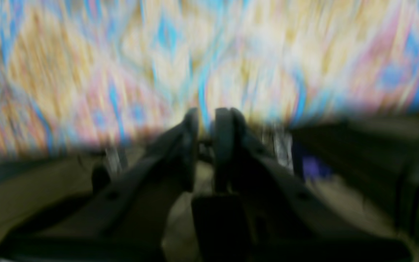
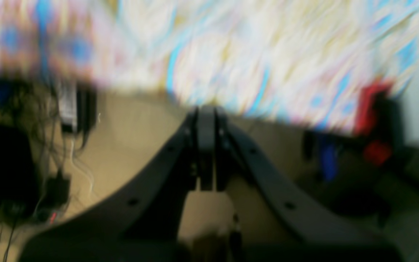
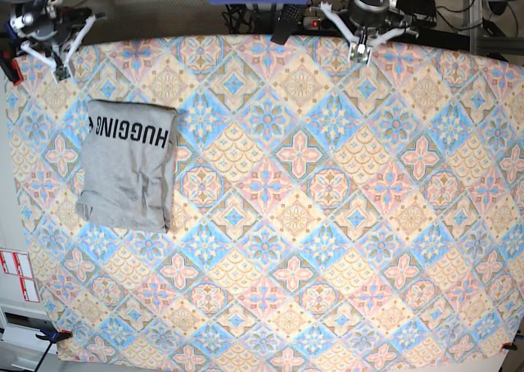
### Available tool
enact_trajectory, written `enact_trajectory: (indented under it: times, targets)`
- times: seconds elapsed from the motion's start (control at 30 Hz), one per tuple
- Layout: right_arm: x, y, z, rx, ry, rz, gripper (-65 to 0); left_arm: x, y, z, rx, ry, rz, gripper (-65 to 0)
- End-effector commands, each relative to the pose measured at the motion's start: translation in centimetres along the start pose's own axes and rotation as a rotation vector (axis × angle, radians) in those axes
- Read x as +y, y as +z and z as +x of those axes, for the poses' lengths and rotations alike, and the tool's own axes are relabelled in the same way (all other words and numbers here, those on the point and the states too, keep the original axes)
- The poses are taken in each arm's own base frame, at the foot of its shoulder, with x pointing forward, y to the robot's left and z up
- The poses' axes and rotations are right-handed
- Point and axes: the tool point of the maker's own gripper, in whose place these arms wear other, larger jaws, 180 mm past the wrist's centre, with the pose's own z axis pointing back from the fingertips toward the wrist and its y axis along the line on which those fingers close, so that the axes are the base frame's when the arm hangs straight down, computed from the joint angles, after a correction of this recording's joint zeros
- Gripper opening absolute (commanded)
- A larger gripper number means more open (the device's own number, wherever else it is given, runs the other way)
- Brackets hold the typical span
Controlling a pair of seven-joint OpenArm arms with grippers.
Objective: Fold the T-shirt properly
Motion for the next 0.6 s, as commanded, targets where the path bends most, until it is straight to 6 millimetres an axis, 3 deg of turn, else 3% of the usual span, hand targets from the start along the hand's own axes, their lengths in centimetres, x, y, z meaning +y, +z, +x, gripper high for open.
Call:
enact_trajectory:
  times: [0.0, 0.23, 0.33, 0.43, 0.47, 0.57]
  targets:
    - [-0.1, 0.5, -1.2, 0.025, 0.006, -0.006, -65.0, -0.1, 0.7, -0.7, 0.008, -0.001, -0.001, -65.0]
    - [4.6, -1.2, -9.4, 0.204, -0.094, 0.131, -65.0, -1.3, 2.0, -5.6, 0.138, 0.013, -0.042, -65.0]
    - [7.4, -3.0, -13.0, 0.253, -0.188, 0.218, -65.0, -1.5, 1.4, -9.2, 0.234, 0.019, -0.079, -65.0]
    - [10.5, -4.2, -17.2, 0.305, -0.294, 0.298, -65.0, -1.5, -0.6, -12.1, 0.292, 0.060, -0.105, -65.0]
    - [11.4, -4.6, -18.0, 0.310, -0.327, 0.319, -65.0, -1.2, -1.3, -12.9, 0.297, 0.064, -0.104, -65.0]
    - [13.6, -7.5, -16.6, 0.247, -0.436, 0.373, -65.0, -0.2, -3.6, -15.5, 0.327, 0.084, -0.091, -65.0]
